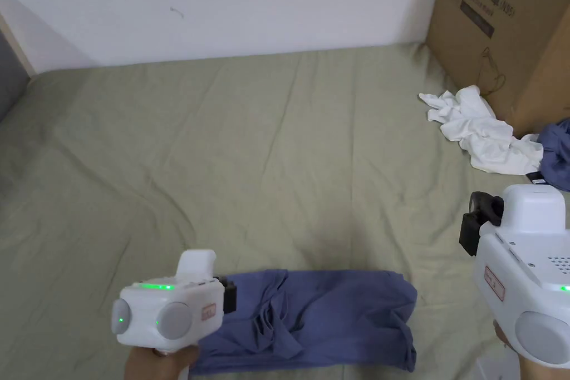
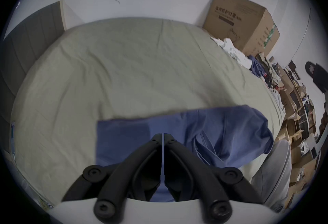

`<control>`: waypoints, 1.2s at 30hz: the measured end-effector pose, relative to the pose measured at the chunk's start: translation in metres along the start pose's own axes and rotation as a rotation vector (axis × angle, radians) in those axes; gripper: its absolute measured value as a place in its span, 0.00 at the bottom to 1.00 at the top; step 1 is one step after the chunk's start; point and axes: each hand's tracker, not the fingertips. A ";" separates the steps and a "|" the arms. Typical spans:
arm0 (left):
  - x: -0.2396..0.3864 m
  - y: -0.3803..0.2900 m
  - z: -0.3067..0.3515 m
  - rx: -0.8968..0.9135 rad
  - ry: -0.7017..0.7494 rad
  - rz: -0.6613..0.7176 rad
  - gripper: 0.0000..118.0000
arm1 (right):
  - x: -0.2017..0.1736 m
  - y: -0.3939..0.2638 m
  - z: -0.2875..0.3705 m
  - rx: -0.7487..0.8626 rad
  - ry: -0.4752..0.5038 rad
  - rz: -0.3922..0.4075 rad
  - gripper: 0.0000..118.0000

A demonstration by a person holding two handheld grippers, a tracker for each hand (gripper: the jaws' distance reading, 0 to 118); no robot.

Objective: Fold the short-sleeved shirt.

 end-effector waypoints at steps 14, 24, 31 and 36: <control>0.064 -0.023 -0.040 -0.111 -0.087 -0.103 0.05 | 0.017 -0.003 0.005 -0.013 -0.047 -0.001 0.03; -0.032 0.015 0.037 0.008 -0.238 0.175 0.13 | 0.002 -0.001 -0.001 -0.022 -0.017 0.015 0.03; -0.114 0.008 0.038 -0.041 -0.220 0.288 0.72 | -0.015 0.000 -0.006 -0.028 0.015 0.024 0.03; -0.145 -0.007 0.009 -0.143 -0.289 0.396 0.87 | -0.023 -0.002 -0.009 -0.044 0.026 0.044 0.03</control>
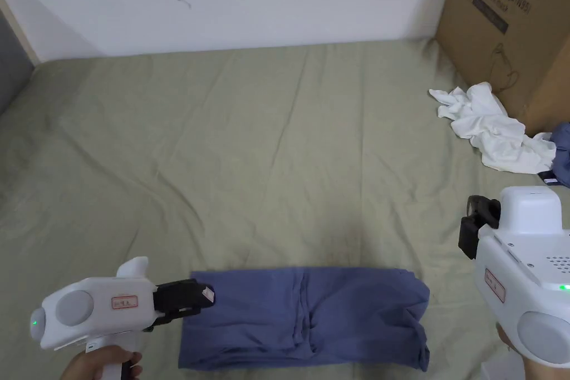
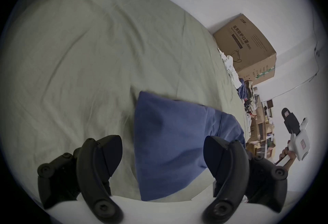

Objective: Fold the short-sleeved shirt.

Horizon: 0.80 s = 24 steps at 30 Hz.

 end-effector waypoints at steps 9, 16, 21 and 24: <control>-0.005 -0.008 -0.031 0.006 -0.019 0.007 0.76 | 0.001 -0.006 -0.005 -0.032 -0.017 0.017 0.03; 0.018 -0.014 -0.032 0.009 0.058 -0.062 0.17 | 0.002 -0.005 -0.007 -0.032 -0.015 0.004 0.03; 0.048 -0.016 -0.005 0.072 0.125 -0.177 0.13 | 0.004 0.001 -0.004 -0.020 -0.011 0.005 0.03; 0.047 -0.011 0.018 0.098 0.103 -0.173 0.13 | 0.007 0.003 -0.004 -0.007 -0.010 -0.001 0.03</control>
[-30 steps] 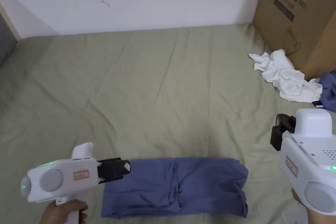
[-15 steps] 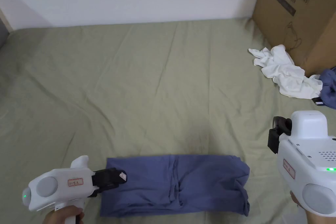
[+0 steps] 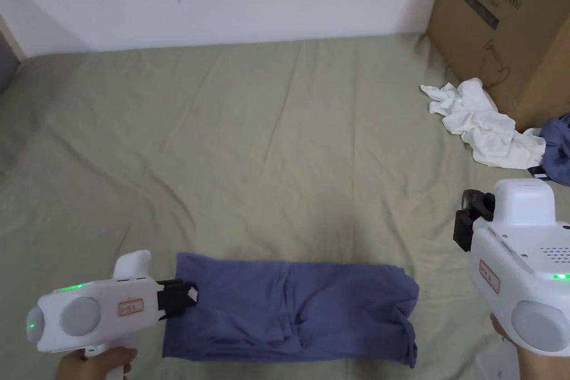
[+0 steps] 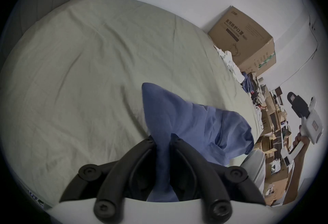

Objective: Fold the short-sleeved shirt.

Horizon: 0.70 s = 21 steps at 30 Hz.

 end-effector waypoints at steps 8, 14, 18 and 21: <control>-0.014 0.025 0.073 0.034 0.147 0.022 0.13 | 0.004 0.000 0.003 0.022 0.023 0.000 0.03; 0.060 0.042 0.072 0.007 0.113 -0.044 0.13 | 0.009 -0.005 0.007 0.021 0.025 -0.004 0.03; 0.121 0.041 0.031 -0.063 0.045 -0.151 0.13 | 0.015 -0.007 0.012 0.020 0.020 -0.010 0.03; 0.161 0.033 -0.008 -0.121 0.003 -0.197 0.13 | 0.020 -0.009 0.015 0.023 0.010 -0.008 0.03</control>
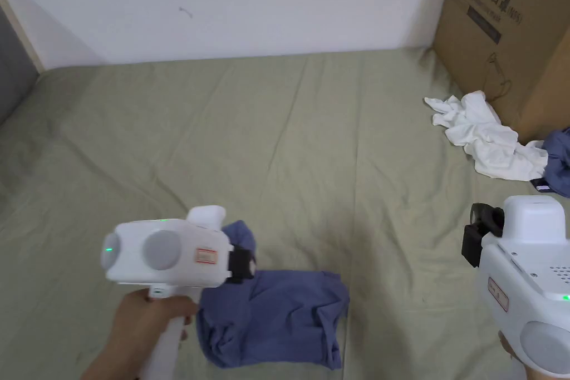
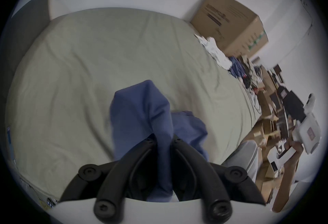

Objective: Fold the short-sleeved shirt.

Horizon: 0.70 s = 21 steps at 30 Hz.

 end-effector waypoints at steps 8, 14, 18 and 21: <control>0.049 -0.014 -0.117 -0.151 0.062 -0.042 0.18 | 0.014 -0.007 0.004 -0.015 -0.034 0.002 0.03; 0.054 -0.023 -0.119 -0.132 -0.025 -0.011 0.68 | 0.023 -0.009 0.008 -0.024 -0.057 -0.005 0.03; 0.052 -0.016 -0.079 -0.027 -0.063 -0.042 0.74 | 0.025 -0.008 0.010 -0.017 -0.060 -0.017 0.03; 0.044 -0.011 -0.043 0.077 -0.047 -0.054 0.78 | 0.022 -0.004 0.010 -0.007 -0.054 -0.017 0.03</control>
